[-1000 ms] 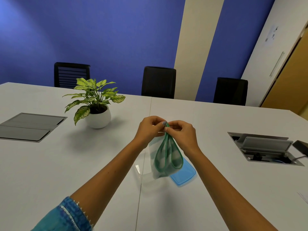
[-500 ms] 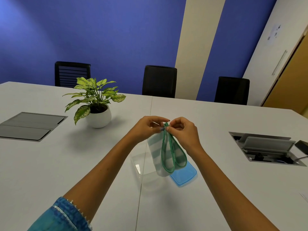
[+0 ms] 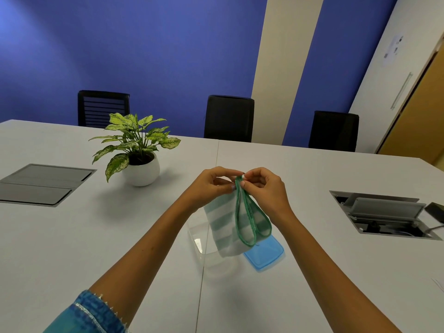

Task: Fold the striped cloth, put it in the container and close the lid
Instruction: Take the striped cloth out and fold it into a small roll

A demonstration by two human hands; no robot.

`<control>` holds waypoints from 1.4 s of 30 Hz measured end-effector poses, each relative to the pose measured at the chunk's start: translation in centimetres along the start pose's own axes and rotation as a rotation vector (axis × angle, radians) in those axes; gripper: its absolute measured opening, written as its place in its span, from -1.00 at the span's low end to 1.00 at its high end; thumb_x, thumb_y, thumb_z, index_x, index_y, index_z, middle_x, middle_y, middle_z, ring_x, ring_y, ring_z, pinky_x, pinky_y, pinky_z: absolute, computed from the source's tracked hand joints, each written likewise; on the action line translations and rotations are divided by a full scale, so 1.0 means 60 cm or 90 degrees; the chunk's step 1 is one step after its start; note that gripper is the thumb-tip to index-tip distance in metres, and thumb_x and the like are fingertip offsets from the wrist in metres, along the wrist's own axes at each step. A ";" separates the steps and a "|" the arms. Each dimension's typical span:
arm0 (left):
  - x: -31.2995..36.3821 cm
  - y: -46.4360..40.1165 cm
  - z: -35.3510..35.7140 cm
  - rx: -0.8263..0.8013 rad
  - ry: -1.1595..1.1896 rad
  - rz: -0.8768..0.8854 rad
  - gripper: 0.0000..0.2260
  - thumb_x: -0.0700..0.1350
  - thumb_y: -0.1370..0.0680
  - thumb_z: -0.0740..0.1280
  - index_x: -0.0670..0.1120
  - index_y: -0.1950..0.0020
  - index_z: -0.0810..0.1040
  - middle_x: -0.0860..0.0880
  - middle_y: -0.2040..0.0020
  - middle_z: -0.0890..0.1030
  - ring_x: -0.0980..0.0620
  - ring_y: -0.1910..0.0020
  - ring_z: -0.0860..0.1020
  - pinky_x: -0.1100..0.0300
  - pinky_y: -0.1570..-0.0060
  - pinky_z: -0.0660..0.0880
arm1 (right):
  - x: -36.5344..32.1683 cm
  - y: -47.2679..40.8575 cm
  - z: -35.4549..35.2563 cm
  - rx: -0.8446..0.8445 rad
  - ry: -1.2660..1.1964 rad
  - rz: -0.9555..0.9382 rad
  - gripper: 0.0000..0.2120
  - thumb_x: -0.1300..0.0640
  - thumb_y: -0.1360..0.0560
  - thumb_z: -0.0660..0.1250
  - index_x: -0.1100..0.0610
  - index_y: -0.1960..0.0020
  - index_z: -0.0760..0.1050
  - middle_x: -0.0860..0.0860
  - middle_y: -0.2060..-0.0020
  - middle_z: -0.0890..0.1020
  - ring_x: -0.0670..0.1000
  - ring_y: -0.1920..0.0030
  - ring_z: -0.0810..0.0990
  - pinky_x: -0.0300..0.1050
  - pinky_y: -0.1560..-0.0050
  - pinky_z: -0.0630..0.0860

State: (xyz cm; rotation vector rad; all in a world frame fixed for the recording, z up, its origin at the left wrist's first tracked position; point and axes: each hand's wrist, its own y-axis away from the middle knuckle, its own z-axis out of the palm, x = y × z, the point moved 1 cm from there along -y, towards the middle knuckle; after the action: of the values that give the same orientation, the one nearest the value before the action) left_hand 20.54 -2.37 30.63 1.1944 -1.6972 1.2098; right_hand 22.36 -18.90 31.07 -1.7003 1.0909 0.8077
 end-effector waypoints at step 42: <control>-0.015 0.011 -0.091 0.125 -0.187 0.092 -0.83 -0.26 -0.51 0.33 -0.01 0.00 0.59 0.05 0.05 0.62 0.02 0.02 0.59 0.30 0.00 0.54 | 0.000 0.001 -0.097 -0.309 0.466 -0.189 -0.70 -0.14 -0.43 0.25 0.01 0.04 0.63 -0.21 0.10 0.55 -0.11 -0.05 0.37 -0.04 -0.14 0.29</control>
State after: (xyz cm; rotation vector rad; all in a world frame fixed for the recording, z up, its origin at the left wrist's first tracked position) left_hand 20.42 3.15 31.26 1.4462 -1.9416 1.3663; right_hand 22.57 -24.36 33.12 -2.6161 1.1099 0.2513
